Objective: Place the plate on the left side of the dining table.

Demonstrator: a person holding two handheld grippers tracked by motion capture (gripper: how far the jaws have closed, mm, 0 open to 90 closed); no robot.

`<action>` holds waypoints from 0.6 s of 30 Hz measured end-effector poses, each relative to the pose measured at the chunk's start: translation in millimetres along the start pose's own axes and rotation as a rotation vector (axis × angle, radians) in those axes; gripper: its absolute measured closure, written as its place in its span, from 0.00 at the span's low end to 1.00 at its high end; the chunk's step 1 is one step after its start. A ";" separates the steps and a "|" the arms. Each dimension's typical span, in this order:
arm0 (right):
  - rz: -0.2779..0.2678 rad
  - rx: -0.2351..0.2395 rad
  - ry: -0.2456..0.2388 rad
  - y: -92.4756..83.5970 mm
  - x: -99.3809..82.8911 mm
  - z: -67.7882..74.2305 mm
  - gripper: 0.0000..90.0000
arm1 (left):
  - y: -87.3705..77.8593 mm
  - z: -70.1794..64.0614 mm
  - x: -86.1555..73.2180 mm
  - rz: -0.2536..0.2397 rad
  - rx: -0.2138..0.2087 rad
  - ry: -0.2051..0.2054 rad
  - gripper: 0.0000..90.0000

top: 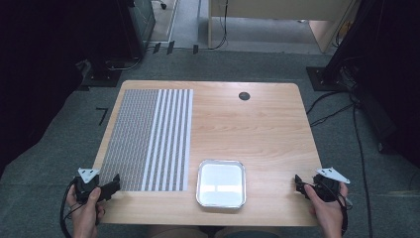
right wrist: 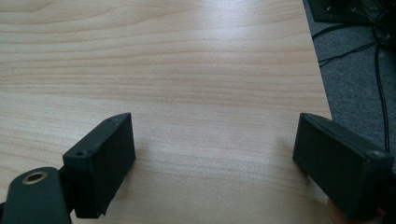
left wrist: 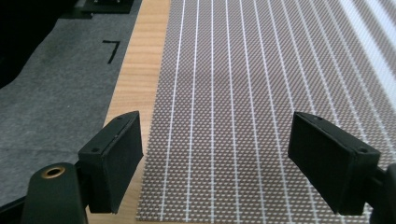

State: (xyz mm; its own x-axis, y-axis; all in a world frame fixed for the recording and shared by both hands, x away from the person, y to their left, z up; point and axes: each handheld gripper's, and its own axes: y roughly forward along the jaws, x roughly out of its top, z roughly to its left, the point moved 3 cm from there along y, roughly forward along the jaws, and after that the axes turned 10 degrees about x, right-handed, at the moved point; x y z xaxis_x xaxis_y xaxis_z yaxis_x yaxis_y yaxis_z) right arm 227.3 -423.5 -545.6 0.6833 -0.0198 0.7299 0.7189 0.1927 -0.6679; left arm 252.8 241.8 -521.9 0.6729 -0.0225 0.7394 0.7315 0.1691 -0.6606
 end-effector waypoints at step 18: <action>-0.058 0.005 0.069 -5.3 2.7 1.1 0.16 | -4.2 -12.6 6.9 -0.028 -0.057 0.001 0.20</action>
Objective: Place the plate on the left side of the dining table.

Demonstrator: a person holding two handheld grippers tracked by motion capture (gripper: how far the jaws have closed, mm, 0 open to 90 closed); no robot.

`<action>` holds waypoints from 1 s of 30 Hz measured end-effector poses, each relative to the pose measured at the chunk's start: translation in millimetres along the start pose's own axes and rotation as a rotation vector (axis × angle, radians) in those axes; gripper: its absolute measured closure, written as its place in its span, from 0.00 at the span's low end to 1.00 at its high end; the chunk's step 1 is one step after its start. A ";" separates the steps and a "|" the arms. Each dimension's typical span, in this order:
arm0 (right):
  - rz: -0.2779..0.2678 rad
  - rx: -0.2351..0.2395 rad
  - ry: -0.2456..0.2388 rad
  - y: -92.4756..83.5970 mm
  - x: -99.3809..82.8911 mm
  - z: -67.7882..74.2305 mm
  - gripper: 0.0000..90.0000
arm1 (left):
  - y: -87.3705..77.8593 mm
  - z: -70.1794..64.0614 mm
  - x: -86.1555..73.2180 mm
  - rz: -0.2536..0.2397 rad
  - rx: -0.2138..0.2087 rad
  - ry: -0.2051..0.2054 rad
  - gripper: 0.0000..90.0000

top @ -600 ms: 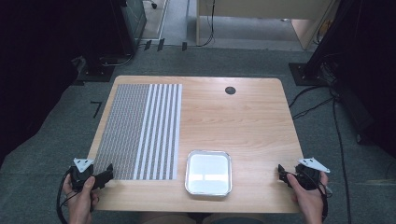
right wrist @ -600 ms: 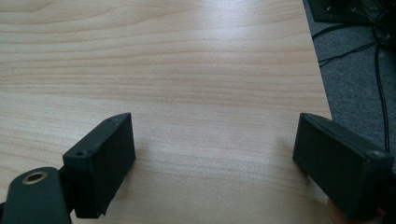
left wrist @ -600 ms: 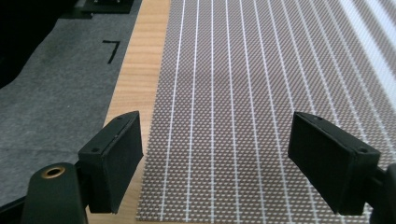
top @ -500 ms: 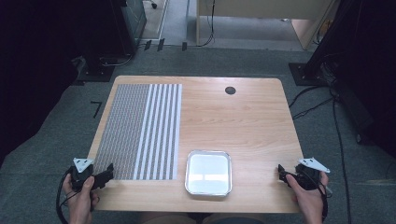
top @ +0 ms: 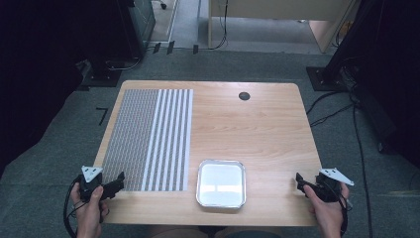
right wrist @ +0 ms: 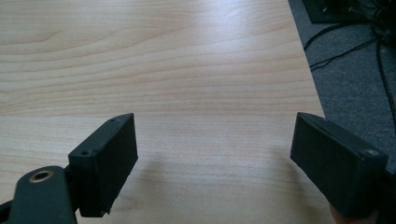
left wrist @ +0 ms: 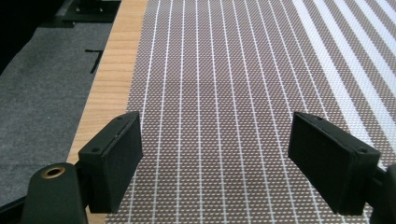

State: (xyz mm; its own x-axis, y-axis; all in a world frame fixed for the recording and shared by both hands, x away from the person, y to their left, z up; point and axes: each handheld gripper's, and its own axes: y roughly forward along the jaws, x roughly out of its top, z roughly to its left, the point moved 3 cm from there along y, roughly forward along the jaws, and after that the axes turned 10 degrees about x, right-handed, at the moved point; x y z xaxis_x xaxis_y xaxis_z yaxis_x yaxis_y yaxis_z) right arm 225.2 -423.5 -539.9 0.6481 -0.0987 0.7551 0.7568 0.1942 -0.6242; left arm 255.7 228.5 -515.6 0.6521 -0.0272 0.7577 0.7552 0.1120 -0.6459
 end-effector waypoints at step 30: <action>-0.118 0.094 0.049 -10.7 17.0 47.1 0.19 | -4.7 -22.3 5.5 0.001 -0.057 -0.013 0.20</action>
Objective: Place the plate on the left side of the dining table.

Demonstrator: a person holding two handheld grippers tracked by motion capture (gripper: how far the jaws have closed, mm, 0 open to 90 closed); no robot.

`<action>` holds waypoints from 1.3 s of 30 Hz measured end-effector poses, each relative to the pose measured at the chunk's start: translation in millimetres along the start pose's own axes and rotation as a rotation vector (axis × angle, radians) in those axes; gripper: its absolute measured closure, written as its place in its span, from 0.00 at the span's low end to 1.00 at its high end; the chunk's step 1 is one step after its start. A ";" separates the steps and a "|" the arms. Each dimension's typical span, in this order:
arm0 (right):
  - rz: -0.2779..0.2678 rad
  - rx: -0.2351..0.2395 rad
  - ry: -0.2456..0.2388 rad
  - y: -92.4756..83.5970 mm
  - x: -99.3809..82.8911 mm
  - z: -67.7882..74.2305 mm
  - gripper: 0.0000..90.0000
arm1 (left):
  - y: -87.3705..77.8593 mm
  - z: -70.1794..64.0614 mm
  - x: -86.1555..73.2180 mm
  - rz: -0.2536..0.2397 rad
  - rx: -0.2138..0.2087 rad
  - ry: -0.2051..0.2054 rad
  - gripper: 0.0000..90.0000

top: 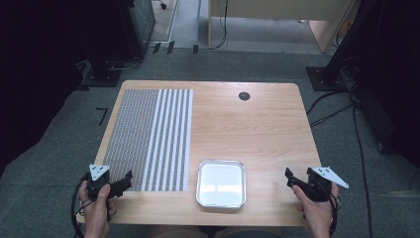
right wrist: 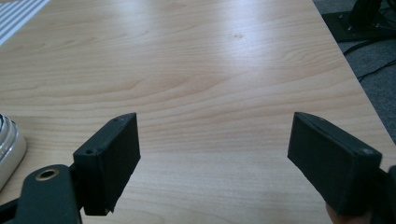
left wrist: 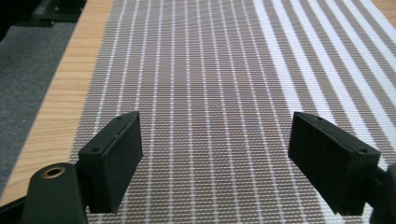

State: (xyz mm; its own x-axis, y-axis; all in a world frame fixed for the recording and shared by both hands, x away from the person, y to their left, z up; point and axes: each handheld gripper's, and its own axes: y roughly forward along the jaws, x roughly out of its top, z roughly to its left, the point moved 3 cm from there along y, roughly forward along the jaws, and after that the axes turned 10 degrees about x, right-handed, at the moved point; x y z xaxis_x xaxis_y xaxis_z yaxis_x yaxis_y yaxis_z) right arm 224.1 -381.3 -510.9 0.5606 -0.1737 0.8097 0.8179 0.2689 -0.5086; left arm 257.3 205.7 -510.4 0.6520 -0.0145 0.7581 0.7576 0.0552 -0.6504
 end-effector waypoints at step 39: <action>-0.008 0.057 -0.048 26.3 43.1 60.6 0.20 | -7.7 -100.1 27.2 -0.029 -0.145 0.105 0.15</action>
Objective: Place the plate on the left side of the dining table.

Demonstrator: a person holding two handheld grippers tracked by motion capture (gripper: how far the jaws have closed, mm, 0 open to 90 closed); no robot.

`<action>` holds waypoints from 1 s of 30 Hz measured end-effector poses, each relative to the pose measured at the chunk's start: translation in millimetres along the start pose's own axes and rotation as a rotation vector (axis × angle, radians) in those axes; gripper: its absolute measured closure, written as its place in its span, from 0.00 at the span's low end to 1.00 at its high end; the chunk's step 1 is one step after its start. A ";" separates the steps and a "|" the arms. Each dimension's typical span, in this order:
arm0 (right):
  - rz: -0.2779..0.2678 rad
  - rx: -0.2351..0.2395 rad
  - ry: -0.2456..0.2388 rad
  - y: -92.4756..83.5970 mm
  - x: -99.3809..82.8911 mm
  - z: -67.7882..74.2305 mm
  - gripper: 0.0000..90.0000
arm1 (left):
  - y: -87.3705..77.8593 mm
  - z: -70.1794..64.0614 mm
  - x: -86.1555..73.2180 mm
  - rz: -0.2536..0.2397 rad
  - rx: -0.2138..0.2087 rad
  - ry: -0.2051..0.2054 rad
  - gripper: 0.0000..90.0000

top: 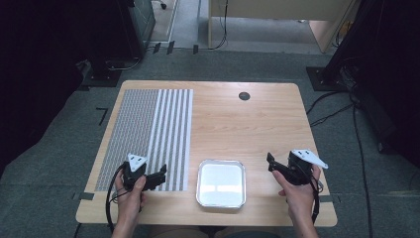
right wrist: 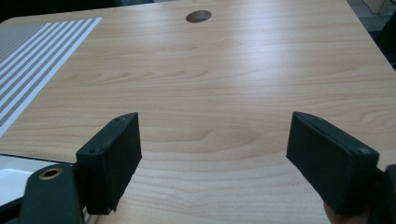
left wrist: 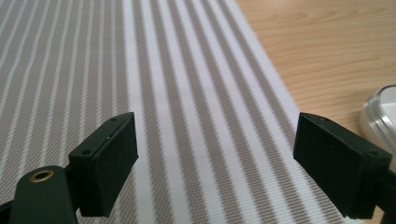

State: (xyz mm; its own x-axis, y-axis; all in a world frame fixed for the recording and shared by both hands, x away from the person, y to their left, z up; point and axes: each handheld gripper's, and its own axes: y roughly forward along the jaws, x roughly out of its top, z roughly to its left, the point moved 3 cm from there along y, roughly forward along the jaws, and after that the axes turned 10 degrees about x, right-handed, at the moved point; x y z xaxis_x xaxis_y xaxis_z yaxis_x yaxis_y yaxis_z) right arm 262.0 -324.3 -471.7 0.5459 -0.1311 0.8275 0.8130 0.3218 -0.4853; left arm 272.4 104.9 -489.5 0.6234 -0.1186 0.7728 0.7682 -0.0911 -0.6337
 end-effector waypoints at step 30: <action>0.038 0.025 -0.049 14.8 -8.6 37.7 0.26 | -2.2 -76.4 15.9 0.009 -0.214 0.079 0.14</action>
State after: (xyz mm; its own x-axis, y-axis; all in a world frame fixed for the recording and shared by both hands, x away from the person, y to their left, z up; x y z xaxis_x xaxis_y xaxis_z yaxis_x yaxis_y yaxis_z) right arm 261.7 -283.0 -475.3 0.5651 -0.0725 0.8218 0.7861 0.3494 -0.5098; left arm 269.5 27.6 -478.5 0.6100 -0.1966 0.7676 0.7094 -0.2963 -0.6395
